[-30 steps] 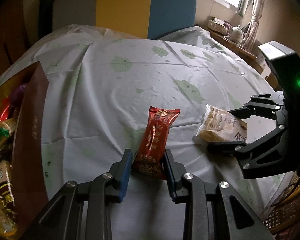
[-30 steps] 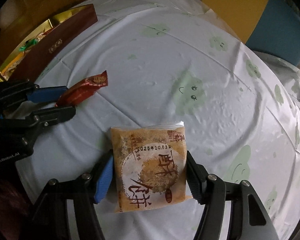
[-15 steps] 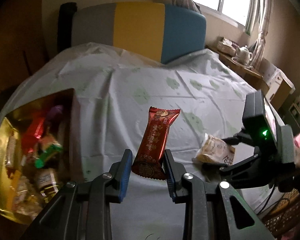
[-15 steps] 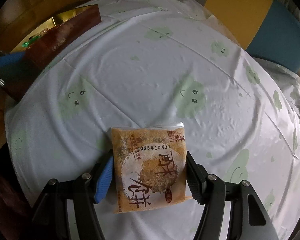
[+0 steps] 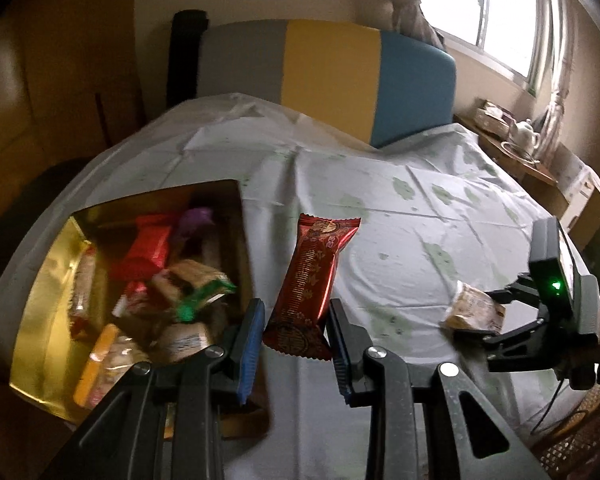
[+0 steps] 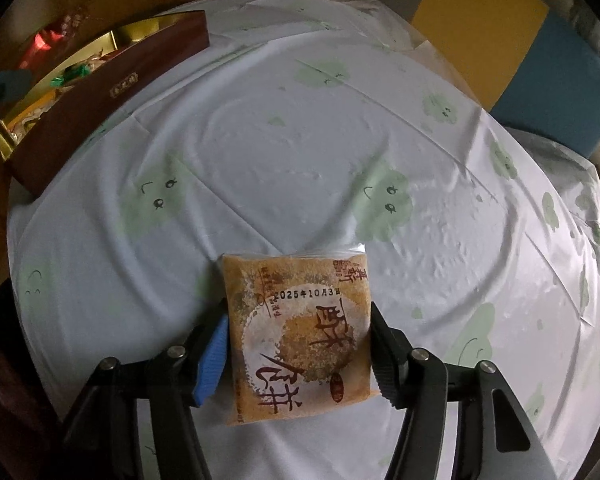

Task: Organize snacks
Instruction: 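Carry the red chocolate bar over the gold box with the left tool, then drop the chocolate bar into the gold box by opening the left tool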

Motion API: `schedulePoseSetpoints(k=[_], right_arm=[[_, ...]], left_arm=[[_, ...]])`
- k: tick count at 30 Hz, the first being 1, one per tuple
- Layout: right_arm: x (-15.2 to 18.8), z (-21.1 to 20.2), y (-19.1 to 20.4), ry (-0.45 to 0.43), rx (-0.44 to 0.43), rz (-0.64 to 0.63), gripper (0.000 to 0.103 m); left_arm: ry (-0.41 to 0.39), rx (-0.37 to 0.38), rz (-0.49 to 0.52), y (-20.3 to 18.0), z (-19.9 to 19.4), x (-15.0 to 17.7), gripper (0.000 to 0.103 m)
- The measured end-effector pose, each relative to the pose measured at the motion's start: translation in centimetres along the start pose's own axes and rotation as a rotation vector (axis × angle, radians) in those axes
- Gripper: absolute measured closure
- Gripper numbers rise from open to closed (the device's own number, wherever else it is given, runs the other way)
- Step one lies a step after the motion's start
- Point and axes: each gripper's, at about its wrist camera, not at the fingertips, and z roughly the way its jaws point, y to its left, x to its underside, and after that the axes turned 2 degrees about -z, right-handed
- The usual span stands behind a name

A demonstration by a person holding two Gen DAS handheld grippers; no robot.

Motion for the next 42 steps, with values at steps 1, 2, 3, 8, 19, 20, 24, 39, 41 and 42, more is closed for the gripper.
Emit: schedulePoseSetpoints(k=[1, 2, 3, 8, 19, 20, 24, 39, 41, 42], right_arm=[[0.1, 0.0, 0.0, -0.001, -0.003, 0.002, 0.041], [0.2, -0.1, -0.1, -0.002, -0.005, 0.005, 0.041], [0.3, -0.1, -0.1, -0.003, -0.007, 0.007, 0.041], [0.4, -0.4, -0.2, -0.003, -0.005, 0.012, 0.041], [0.5, -0.3, 0.0, -0.009, 0.004, -0.003, 0.041], [0.5, -0.3, 0.1, -0.009, 0.004, -0.004, 0.041], [0.5, -0.3, 0.2, -0.010, 0.002, -0.011, 0.041], [0.4, -0.7, 1.2, -0.009, 0.033, -0.032, 0.041], [0.4, -0.7, 1.2, -0.009, 0.031, -0.032, 0.041], [0.4, -0.7, 1.2, -0.009, 0.030, -0.032, 0.041]], left_arm=[[-0.003, -0.007, -0.007, 0.4, -0.1, 0.0, 0.071], [-0.005, -0.016, -0.014, 1.0, -0.2, 0.0, 0.071], [-0.005, -0.021, -0.020, 1.4, -0.2, 0.0, 0.071], [0.002, -0.053, -0.081, 4.4, -0.4, 0.4, 0.071], [0.016, -0.063, -0.468, 15.8, -1.5, 1.2, 0.071], [0.011, -0.063, -0.512, 17.0, -1.7, 1.3, 0.071], [-0.005, -0.041, -0.598, 19.2, -2.2, 1.4, 0.071], [0.072, 0.075, -0.667, 18.0, 3.5, -0.9, 0.070], [0.114, 0.039, -0.658, 17.8, 4.5, -0.9, 0.070], [0.124, 0.024, -0.648, 17.7, 4.8, -0.7, 0.070]])
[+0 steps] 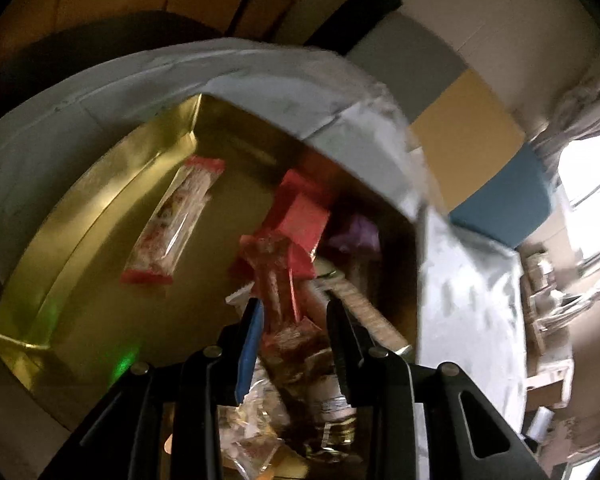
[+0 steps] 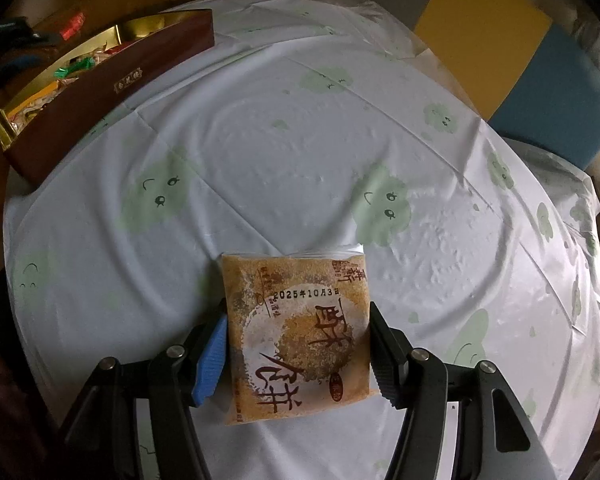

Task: Organize snacks
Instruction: 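Drop the chocolate bar into the gold box by opening the left tool, then carry the cake packet over the gold box with the right tool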

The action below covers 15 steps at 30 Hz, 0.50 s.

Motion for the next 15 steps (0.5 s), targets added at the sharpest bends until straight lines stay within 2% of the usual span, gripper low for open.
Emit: schedulePoseSetpoints(k=[10, 15], right_arm=[[0.1, -0.1, -0.2, -0.001, -0.008, 0.000, 0.041], [0.1, -0.1, -0.3, -0.001, -0.005, -0.001, 0.041]], left_arm=[[-0.058, -0.183, 0.186, -0.9, -0.4, 2.2, 0.070], [-0.097, -0.227, 0.276, -2.0, -1.4, 3.4, 0.070]])
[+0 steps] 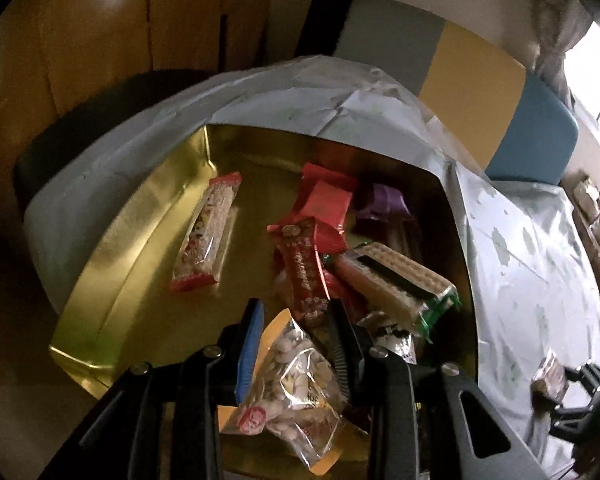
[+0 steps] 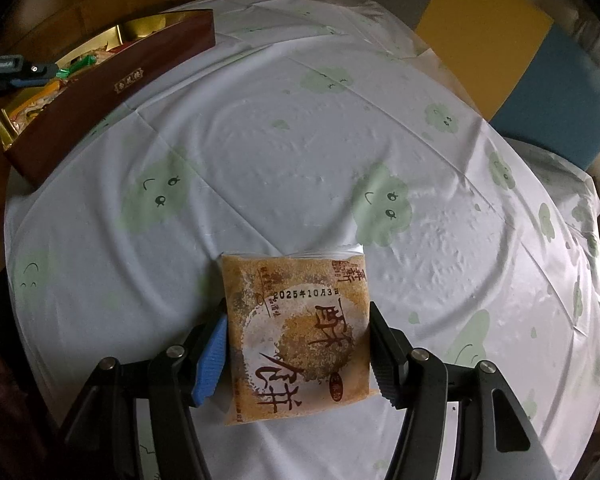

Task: Organize snacks
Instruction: 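Carry the cake packet over the gold box with the right tool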

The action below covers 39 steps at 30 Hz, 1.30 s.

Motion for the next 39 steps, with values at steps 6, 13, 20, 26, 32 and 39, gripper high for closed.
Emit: schedulePoseSetpoints(k=[6, 13, 20, 26, 32, 39], right_arm=[[-0.1, 0.1, -0.1, 0.004, -0.004, 0.011, 0.041], [-0.2, 0.2, -0.4, 0.004, -0.008, 0.014, 0.041], [-0.1, 0.4, -1.2, 0.006, -0.031, 0.044, 0.041], [-0.2, 0.7, -2.1, 0.017, -0.048, 0.071, 0.040], [-0.9, 1.2, -2.7, 0.048, -0.041, 0.105, 0.041], [-2.7, 0.8, -2.7, 0.077, -0.013, 0.172, 0.042]], left_arm=[[-0.024, -0.002, 0.052, -1.1, -1.4, 0.7, 0.070], [-0.050, -0.010, 0.091, -1.8, -2.4, 1.4, 0.070], [-0.062, -0.002, 0.092, -1.8, -3.0, 1.8, 0.070], [-0.071, 0.002, 0.104, -1.7, -3.3, 2.1, 0.070], [-0.077, 0.007, 0.104, -1.4, -3.6, 2.3, 0.070], [-0.081, 0.009, 0.071, 0.2, -3.8, 1.9, 0.070]])
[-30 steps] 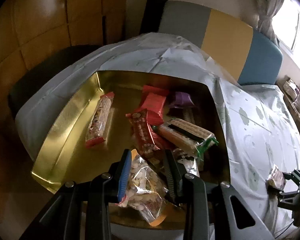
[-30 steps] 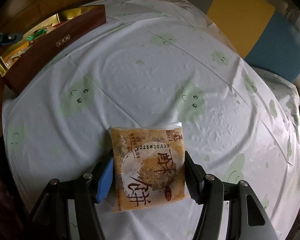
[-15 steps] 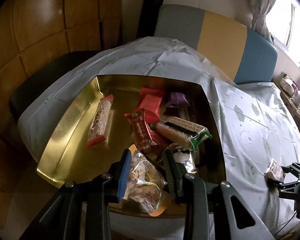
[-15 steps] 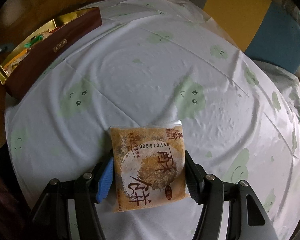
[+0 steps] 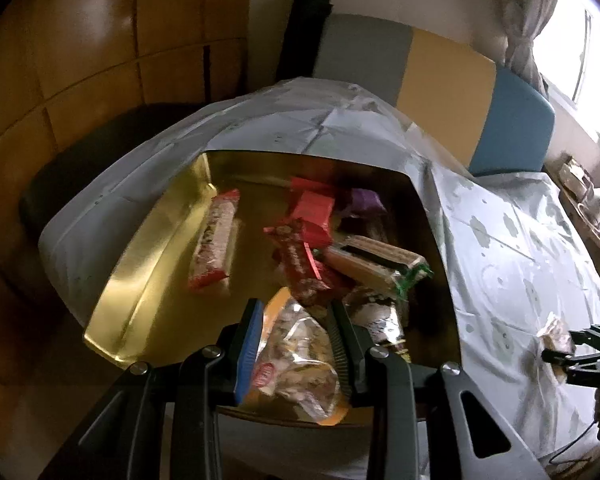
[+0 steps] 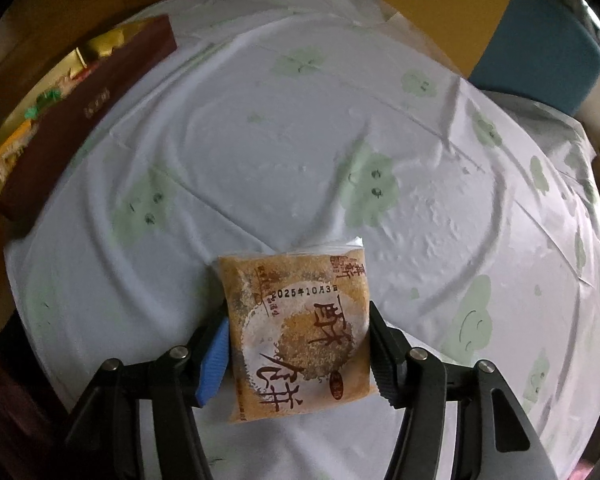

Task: Organize snacks
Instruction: 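Carry the cake packet over the gold box with the right tool, then lower the cake packet into the gold box and open the right tool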

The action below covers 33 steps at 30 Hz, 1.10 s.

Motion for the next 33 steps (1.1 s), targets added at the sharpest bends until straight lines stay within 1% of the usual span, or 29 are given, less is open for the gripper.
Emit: schedulePoseSetpoints(k=[2, 5, 8, 9, 14, 17, 19, 21, 22, 24, 27, 29, 33], right_arm=[[-0.9, -1.0, 0.3, -0.036, -0.019, 0.026, 0.042], [-2.5, -2.9, 1.6, -0.099, -0.078, 0.042, 0.042], [-4.9, -4.5, 4.5, -0.161, -0.141, 0.001, 0.042], [-6.0, -5.1, 6.0, -0.181, -0.180, -0.020, 0.042], [-10.4, -6.9, 13.5, -0.257, -0.318, -0.133, 0.042], [-13.4, -7.1, 17.6, -0.294, -0.366, -0.174, 0.042], [-15.7, -6.1, 20.0, -0.295, -0.404, -0.171, 0.042], [-17.4, -4.6, 21.7, -0.282, -0.409, -0.161, 0.041], [-17.6, -3.6, 22.7, -0.274, -0.404, -0.154, 0.041], [-19.0, -1.1, 24.1, -0.239, -0.393, -0.149, 0.035], [-19.2, 1.4, 25.2, -0.194, -0.348, -0.137, 0.034], [-18.8, 1.7, 24.9, -0.188, -0.357, -0.131, 0.034], [-17.6, 0.5, 24.3, -0.237, -0.324, -0.168, 0.035]], left_arm=[[-0.007, -0.010, -0.020, 0.9, -0.1, -0.2, 0.070], [-0.016, -0.026, -0.050, 2.2, -0.2, -0.4, 0.069], [-0.026, -0.042, -0.080, 3.6, -0.4, -0.4, 0.070], [-0.028, -0.048, -0.086, 4.0, -0.5, -0.3, 0.070], [-0.029, -0.059, -0.107, 5.4, -0.5, -0.1, 0.070], [-0.029, -0.060, -0.117, 5.9, -0.6, 0.1, 0.070], [-0.026, -0.063, -0.124, 6.2, -0.5, 0.2, 0.070], [-0.017, -0.060, -0.129, 6.4, -0.3, 0.4, 0.070], [-0.014, -0.059, -0.129, 6.5, -0.2, 0.4, 0.070], [-0.007, -0.060, -0.131, 6.7, 0.0, 0.6, 0.070], [0.009, -0.059, -0.135, 6.9, 0.6, 0.8, 0.070], [0.013, -0.058, -0.138, 6.9, 0.9, 0.9, 0.070], [0.014, -0.054, -0.126, 6.1, 1.1, 1.0, 0.070]])
